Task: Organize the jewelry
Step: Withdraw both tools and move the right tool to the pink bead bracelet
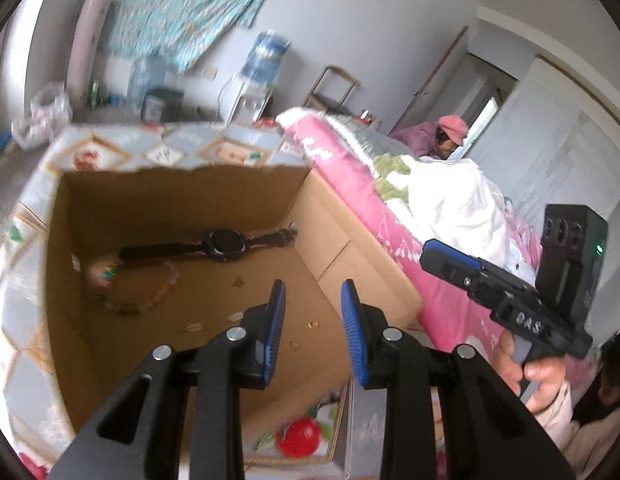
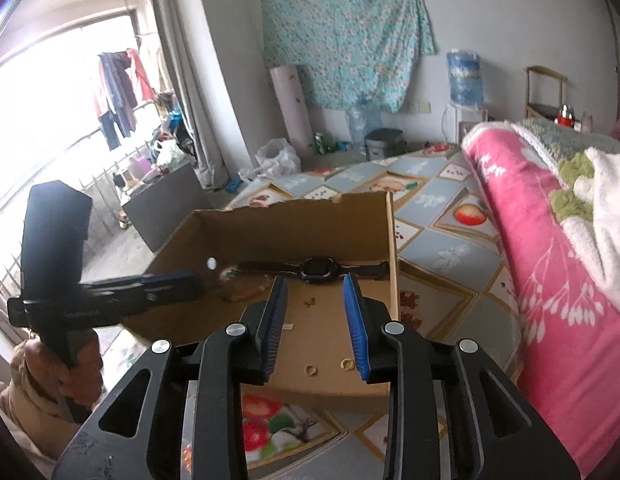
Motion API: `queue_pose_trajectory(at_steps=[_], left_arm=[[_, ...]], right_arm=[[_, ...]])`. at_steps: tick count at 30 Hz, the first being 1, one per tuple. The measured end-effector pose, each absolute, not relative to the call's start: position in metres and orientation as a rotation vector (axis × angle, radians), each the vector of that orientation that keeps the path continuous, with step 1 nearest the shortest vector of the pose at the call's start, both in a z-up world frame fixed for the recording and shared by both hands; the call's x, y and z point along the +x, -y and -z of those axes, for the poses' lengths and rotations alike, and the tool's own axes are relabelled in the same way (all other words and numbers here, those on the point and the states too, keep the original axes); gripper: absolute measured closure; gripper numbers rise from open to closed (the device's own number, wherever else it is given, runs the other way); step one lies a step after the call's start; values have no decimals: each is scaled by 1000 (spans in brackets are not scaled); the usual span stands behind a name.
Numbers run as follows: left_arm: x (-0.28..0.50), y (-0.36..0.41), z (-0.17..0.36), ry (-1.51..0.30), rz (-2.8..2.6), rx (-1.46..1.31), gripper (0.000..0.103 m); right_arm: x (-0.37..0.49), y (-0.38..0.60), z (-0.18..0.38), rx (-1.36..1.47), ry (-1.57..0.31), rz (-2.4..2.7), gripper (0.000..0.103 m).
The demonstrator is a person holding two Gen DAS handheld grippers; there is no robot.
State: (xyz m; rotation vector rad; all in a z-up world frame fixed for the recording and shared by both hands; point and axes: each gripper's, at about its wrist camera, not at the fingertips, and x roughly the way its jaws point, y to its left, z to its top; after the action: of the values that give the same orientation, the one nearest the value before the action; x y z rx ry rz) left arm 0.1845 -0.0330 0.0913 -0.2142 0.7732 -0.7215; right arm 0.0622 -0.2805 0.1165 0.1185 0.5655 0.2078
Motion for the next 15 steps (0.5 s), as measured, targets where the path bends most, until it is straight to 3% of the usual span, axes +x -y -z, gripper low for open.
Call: queue_pose_trajectory(at_steps=[6,15], left_arm=[[126,-6,-95,-725,679,-103,67],[104,-25,-29,-966,432,-28,57]], right_arm=[[23,274,-112,99,-560,-270,71],[11,234,-41,142,-802,-377,71]])
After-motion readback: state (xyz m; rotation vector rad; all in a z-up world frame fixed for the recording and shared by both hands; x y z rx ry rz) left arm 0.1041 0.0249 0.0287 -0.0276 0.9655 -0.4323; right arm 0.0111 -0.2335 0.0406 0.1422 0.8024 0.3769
